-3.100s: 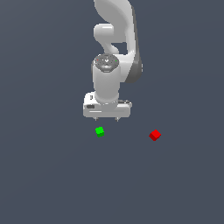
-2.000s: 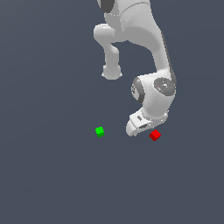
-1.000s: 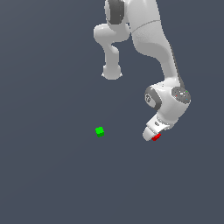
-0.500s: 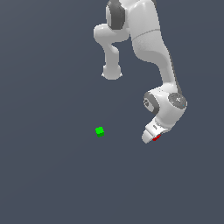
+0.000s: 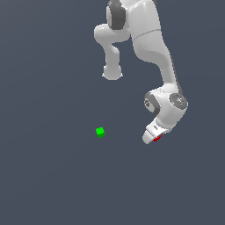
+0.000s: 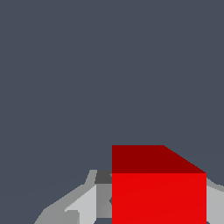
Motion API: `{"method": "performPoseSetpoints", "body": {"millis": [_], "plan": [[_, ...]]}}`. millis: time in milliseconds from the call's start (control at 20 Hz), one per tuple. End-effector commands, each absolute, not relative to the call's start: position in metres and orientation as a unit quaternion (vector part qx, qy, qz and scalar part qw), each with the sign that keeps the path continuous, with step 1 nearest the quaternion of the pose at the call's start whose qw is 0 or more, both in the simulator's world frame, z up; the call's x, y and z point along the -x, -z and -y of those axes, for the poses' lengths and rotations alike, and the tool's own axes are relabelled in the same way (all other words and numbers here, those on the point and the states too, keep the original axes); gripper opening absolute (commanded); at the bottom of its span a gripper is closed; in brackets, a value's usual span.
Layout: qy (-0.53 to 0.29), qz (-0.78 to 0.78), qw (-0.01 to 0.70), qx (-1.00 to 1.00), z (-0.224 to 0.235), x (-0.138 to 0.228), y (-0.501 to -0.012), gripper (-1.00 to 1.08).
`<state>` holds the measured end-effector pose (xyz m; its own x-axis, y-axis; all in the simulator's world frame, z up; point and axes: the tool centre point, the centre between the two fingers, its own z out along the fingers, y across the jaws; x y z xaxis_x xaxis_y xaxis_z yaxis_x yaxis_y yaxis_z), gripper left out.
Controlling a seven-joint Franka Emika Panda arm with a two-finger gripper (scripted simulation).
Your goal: Stack the red cube on top of the green cube.
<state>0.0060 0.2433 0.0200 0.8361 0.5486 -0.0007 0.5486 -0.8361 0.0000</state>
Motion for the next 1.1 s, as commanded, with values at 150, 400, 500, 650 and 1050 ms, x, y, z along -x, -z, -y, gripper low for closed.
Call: {"method": "performPoseSetpoints", "body": {"millis": [150, 400, 500, 650, 1050], "plan": [[0.0, -0.286, 0.0, -0.958, -0.243, -0.006, -0.027, -1.0], [0.0, -0.286, 0.0, -0.958, -0.243, -0.005, -0.051, -1.0], [0.0, -0.286, 0.0, -0.958, -0.243, -0.005, -0.066, -1.0], [0.0, -0.286, 0.0, -0.958, -0.243, -0.005, -0.087, -1.0], [0.0, -0.287, 0.0, -0.958, -0.243, -0.006, -0.119, -1.0]]}}
